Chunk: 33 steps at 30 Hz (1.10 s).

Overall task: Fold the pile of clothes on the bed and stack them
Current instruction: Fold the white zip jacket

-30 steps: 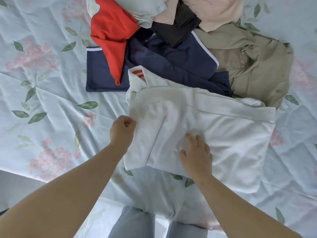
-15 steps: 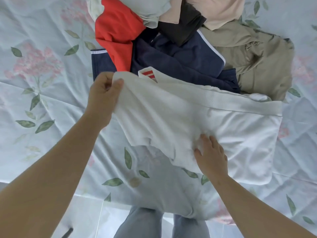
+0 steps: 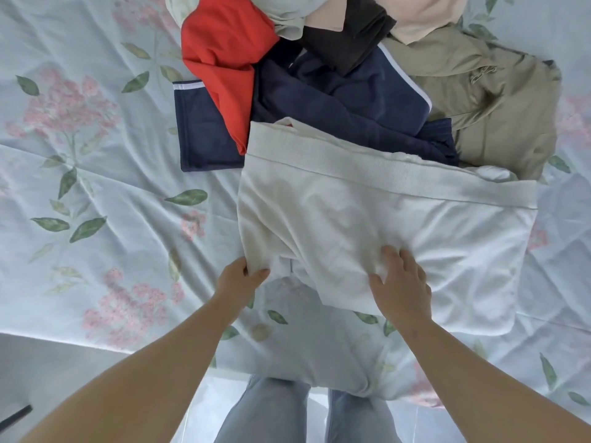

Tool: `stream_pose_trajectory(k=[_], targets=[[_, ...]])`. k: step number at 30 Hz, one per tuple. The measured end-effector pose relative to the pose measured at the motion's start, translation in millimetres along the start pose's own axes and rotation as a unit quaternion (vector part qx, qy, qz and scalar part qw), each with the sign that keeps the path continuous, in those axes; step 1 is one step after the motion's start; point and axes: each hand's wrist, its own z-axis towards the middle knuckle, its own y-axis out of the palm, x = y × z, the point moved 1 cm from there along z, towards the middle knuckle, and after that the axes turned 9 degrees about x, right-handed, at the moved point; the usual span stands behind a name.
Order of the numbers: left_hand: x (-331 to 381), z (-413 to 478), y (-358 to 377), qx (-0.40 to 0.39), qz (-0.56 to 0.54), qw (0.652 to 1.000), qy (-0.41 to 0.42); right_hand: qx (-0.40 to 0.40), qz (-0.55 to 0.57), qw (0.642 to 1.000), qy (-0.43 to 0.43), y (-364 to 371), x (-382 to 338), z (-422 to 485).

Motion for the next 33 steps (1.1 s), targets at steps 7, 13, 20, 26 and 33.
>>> stream_pose_trajectory(k=[7,13,20,26,33], targets=[[23,21,-102,-0.093,0.137,0.969,0.181,-0.008,-0.008,1.000,-0.013,-3,6,1],[10,25,-76,-0.193,0.309,0.925,0.109,-0.034,-0.017,0.999,-0.008,0,4,0],[35,35,-36,0.174,0.048,0.983,-0.013,0.011,-0.014,1.000,-0.022,-4,7,3],[73,31,-16,0.214,0.219,0.949,0.069,0.025,0.072,0.997,0.001,-14,25,26],[168,12,75,0.106,0.334,0.823,0.447,0.084,0.136,0.987,0.031,-43,70,66]])
